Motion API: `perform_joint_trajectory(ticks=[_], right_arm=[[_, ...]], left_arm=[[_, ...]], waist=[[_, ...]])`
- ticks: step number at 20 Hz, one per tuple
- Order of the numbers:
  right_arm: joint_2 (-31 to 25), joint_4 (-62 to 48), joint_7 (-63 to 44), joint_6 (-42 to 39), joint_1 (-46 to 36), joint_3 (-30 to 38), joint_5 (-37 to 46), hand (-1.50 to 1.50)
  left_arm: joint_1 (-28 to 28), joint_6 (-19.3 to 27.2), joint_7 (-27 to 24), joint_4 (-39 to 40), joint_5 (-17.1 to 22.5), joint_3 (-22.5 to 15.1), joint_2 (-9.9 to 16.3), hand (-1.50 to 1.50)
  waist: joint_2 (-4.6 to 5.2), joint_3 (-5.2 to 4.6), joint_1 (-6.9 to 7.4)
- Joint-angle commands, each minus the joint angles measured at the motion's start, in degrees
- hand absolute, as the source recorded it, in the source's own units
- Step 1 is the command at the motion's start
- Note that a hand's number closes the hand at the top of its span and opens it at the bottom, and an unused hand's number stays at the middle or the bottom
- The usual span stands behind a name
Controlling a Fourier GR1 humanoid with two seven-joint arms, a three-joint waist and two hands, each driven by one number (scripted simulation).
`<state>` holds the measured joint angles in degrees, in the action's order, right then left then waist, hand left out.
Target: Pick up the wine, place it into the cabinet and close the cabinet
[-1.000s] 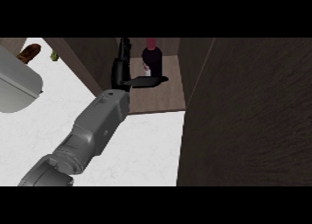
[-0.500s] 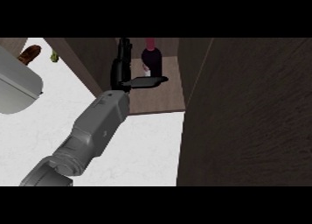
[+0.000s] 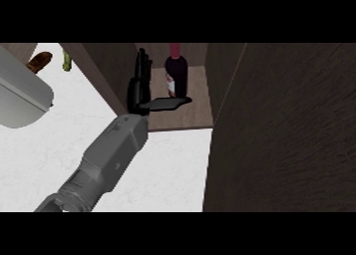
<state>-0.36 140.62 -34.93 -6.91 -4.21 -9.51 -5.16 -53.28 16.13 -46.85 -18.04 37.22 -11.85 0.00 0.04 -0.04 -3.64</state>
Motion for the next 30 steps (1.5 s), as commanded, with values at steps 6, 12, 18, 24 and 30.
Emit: perform_joint_trajectory(ticks=[6,12,18,24,30], right_arm=[[0.3,3.3,-0.1,2.1,2.2,-1.9,3.0,-1.50],[0.3,5.1,1.5,1.7,6.7,-3.1,4.3,-1.50],[-1.8,6.2,-0.7,0.8,5.5,1.4,-0.5,-1.50],[-1.8,6.9,-1.0,0.7,5.0,2.6,-0.9,-1.50],[-2.6,5.5,-1.2,-0.5,3.7,5.5,-3.2,-1.50]], left_arm=[[16.1,14.9,3.2,-25.0,9.4,-21.5,0.0,-1.50],[24.1,21.6,7.3,-41.7,3.4,-26.4,1.4,-1.50],[34.3,25.5,8.6,-56.4,-0.1,-30.9,3.2,-1.50],[42.8,30.1,12.4,-69.5,-4.1,-32.3,8.7,-1.50],[45.7,32.7,17.7,-78.6,-7.9,-33.4,9.3,-1.50]], waist=[[-0.32,0.02,2.43],[-0.49,0.07,4.09],[-0.40,0.08,4.05],[-0.26,0.07,3.79],[-0.16,0.06,3.66]])
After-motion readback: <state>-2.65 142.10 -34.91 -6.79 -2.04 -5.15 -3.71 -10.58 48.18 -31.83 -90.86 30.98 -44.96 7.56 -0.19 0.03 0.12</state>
